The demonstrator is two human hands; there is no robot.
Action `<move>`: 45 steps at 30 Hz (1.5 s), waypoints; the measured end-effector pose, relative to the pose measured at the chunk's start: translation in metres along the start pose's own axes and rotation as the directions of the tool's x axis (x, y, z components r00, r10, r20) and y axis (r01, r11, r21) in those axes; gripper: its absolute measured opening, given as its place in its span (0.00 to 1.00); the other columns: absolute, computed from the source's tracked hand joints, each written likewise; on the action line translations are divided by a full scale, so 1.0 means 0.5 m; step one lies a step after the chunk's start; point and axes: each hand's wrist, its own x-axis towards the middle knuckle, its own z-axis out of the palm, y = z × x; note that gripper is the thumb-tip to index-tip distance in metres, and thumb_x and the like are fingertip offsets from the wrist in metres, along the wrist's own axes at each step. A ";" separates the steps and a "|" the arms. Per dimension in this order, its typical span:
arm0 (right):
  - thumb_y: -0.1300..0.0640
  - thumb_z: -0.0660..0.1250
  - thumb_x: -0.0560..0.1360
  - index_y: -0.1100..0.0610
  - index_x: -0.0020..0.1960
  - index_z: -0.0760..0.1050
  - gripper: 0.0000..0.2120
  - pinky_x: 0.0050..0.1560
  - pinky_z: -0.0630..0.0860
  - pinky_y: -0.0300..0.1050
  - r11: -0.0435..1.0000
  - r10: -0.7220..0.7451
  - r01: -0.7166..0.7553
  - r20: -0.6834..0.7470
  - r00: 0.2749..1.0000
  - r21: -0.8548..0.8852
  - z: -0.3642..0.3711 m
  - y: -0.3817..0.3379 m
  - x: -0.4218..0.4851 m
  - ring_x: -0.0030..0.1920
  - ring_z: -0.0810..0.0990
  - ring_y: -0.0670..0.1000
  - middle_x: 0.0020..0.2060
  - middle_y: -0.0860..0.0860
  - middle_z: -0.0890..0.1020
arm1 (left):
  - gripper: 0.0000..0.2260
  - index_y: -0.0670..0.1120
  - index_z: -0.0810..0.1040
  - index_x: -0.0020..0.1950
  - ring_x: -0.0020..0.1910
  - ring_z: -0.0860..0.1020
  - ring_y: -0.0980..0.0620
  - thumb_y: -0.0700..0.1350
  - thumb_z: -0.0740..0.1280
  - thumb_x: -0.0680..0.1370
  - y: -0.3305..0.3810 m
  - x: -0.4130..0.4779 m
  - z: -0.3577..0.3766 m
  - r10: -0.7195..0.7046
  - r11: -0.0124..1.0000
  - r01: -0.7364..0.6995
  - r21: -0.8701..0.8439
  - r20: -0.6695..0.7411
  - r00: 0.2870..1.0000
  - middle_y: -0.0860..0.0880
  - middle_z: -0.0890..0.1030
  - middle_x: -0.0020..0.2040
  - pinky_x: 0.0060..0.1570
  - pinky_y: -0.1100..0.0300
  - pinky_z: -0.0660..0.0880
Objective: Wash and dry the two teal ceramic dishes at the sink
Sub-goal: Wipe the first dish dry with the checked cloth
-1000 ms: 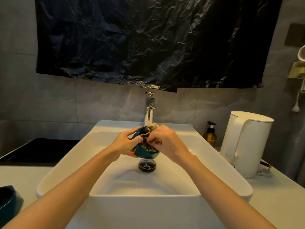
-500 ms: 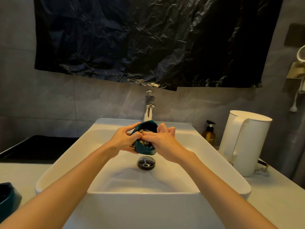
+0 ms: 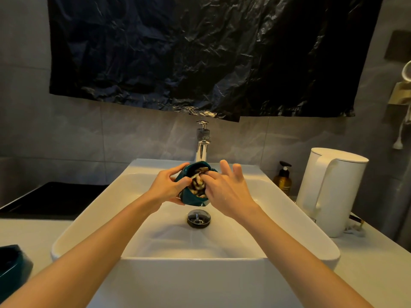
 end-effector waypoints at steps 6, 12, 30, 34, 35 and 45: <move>0.48 0.58 0.80 0.49 0.54 0.79 0.12 0.47 0.51 0.47 0.975 -0.049 0.034 0.062 0.997 0.220 0.002 0.003 0.001 0.53 0.65 0.48 0.50 0.47 0.81 | 0.23 0.54 0.67 0.71 0.52 0.79 0.42 0.40 0.65 0.78 -0.006 -0.005 0.000 -0.018 1.000 0.018 -0.010 0.003 1.000 0.43 0.76 0.62 0.37 0.52 0.80; 0.50 0.64 0.78 0.46 0.50 0.82 0.08 0.46 0.50 0.46 0.908 -0.058 0.006 0.113 0.992 0.418 0.020 -0.007 0.008 0.52 0.63 0.45 0.52 0.41 0.78 | 0.23 0.53 0.66 0.72 0.47 0.79 0.47 0.40 0.64 0.78 -0.009 -0.007 0.005 -0.005 1.000 0.003 0.015 0.080 0.997 0.47 0.76 0.56 0.37 0.55 0.81; 0.56 0.60 0.80 0.45 0.60 0.76 0.12 0.58 0.55 0.45 0.910 -0.011 -0.094 0.252 0.968 0.403 0.009 -0.007 0.007 0.60 0.56 0.52 0.64 0.45 0.64 | 0.20 0.52 0.69 0.70 0.48 0.79 0.43 0.41 0.64 0.78 -0.003 -0.001 0.003 -0.020 0.999 0.020 -0.041 0.001 1.000 0.43 0.76 0.58 0.32 0.57 0.80; 0.54 0.62 0.79 0.43 0.61 0.75 0.13 0.56 0.56 0.48 0.955 -0.110 0.044 0.214 0.971 0.292 0.005 -0.003 0.006 0.61 0.57 0.52 0.66 0.46 0.65 | 0.21 0.53 0.69 0.70 0.52 0.79 0.42 0.42 0.64 0.78 -0.005 -0.002 0.002 -0.023 1.000 0.023 -0.020 0.014 1.000 0.43 0.76 0.61 0.35 0.55 0.81; 0.54 0.62 0.79 0.43 0.62 0.75 0.13 0.55 0.55 0.49 0.960 -0.151 0.099 0.189 0.970 0.260 0.008 -0.006 0.007 0.62 0.58 0.52 0.67 0.46 0.65 | 0.21 0.53 0.68 0.70 0.52 0.79 0.42 0.42 0.64 0.78 -0.005 -0.002 0.002 -0.019 1.000 0.019 -0.010 0.027 0.999 0.43 0.76 0.61 0.35 0.55 0.81; 0.50 0.65 0.76 0.51 0.69 0.65 0.23 0.54 0.52 0.50 0.992 -0.082 0.086 0.048 0.995 -0.089 0.007 -0.001 0.005 0.61 0.53 0.53 0.66 0.52 0.66 | 0.22 0.54 0.67 0.71 0.49 0.77 0.46 0.41 0.65 0.78 0.001 -0.007 0.009 0.035 0.999 -0.035 -0.027 0.033 0.999 0.47 0.76 0.56 0.35 0.55 0.80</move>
